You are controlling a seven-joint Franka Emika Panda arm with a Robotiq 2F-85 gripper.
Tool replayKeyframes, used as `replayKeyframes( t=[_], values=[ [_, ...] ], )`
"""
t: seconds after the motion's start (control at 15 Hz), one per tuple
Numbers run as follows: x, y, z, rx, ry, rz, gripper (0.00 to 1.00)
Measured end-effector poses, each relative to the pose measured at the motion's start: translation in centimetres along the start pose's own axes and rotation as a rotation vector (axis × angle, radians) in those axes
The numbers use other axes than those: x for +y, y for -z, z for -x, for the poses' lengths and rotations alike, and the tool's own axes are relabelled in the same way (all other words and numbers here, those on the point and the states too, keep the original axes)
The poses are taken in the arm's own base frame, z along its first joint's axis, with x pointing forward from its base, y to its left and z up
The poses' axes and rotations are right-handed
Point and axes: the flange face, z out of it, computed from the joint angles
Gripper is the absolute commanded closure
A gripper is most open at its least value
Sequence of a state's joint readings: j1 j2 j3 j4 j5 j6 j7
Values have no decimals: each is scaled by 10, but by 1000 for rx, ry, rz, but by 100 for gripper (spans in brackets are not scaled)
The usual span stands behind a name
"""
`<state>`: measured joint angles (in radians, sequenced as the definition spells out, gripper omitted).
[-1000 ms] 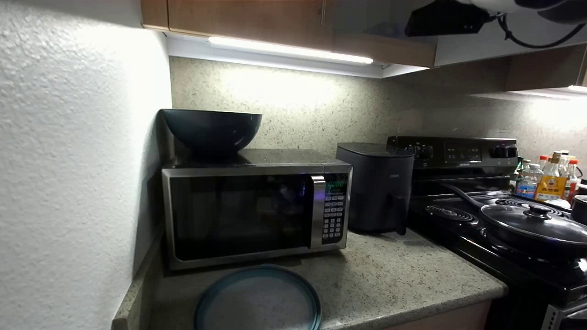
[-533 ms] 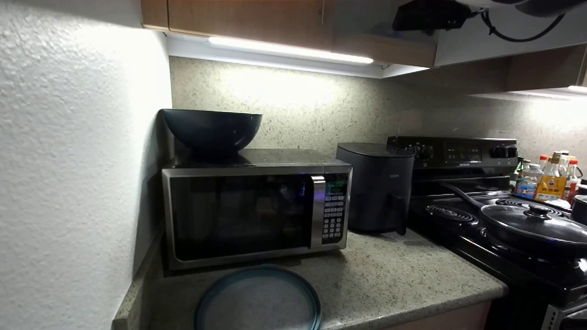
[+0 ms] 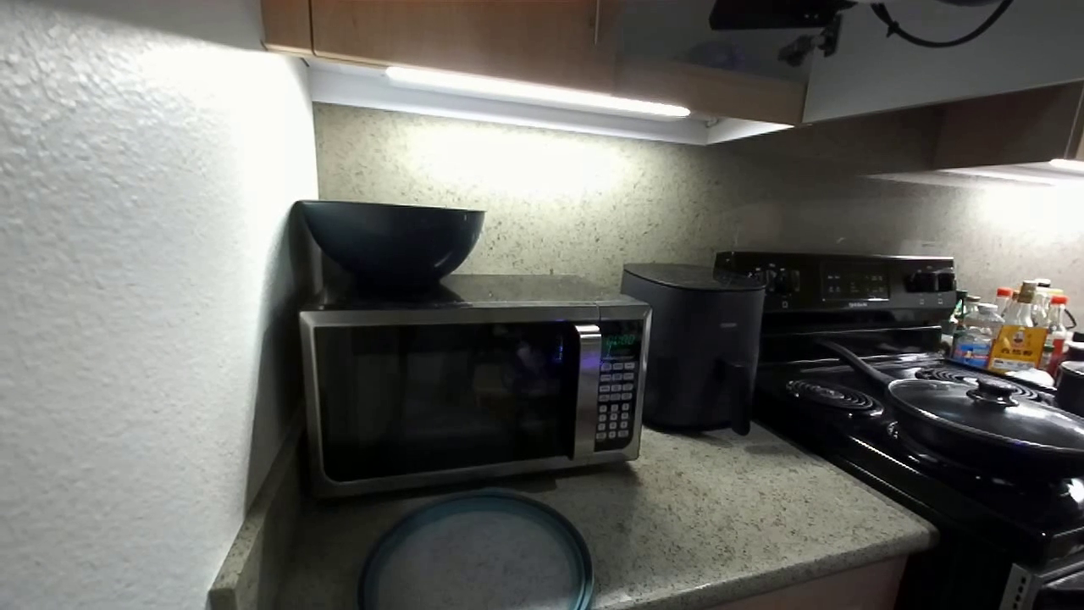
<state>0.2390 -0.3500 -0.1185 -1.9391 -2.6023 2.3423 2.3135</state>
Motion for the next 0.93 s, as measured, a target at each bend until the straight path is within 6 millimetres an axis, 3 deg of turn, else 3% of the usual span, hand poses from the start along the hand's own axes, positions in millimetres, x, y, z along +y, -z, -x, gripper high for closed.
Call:
replayKeyframes(
  t=[0.2,0.6,0.67,0.93],
  values=[
    [-2,-23,-1,-9,-23,-10,68],
    [24,-60,47,-182,-107,-6,68],
    [26,-63,54,-194,-121,-1,43],
    [26,-65,64,-211,-143,6,43]
  ],
)
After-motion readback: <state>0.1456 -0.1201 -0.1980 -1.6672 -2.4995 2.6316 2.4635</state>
